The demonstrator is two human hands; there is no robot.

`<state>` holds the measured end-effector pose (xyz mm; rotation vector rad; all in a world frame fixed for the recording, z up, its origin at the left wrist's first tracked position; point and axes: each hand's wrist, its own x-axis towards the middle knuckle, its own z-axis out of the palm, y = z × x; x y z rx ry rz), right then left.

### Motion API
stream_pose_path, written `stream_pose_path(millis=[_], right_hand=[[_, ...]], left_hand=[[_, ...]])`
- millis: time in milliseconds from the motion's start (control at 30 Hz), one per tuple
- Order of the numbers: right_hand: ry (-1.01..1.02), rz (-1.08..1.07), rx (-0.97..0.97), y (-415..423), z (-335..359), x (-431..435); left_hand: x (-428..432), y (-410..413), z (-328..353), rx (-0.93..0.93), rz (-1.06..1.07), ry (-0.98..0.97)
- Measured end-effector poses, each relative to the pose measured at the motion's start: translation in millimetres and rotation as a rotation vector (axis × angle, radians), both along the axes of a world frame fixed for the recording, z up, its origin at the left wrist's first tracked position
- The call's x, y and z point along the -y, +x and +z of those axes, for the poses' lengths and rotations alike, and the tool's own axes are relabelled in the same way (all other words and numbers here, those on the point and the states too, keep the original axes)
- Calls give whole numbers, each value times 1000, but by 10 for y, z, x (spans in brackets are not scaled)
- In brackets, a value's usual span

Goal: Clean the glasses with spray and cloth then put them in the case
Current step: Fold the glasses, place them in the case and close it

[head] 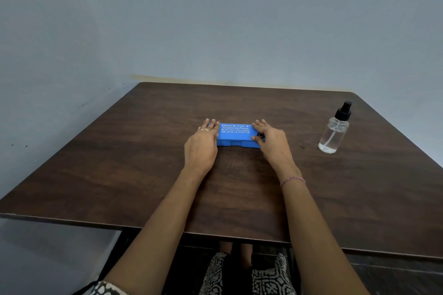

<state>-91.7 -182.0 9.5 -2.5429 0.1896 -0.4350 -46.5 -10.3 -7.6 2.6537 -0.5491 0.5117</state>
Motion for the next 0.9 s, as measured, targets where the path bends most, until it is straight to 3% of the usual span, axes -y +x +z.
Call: stream_pose_path(millis=[900], right_hand=[[86, -56, 101, -9, -74, 30]], left_hand=[[-63, 51, -51, -74, 32, -294]])
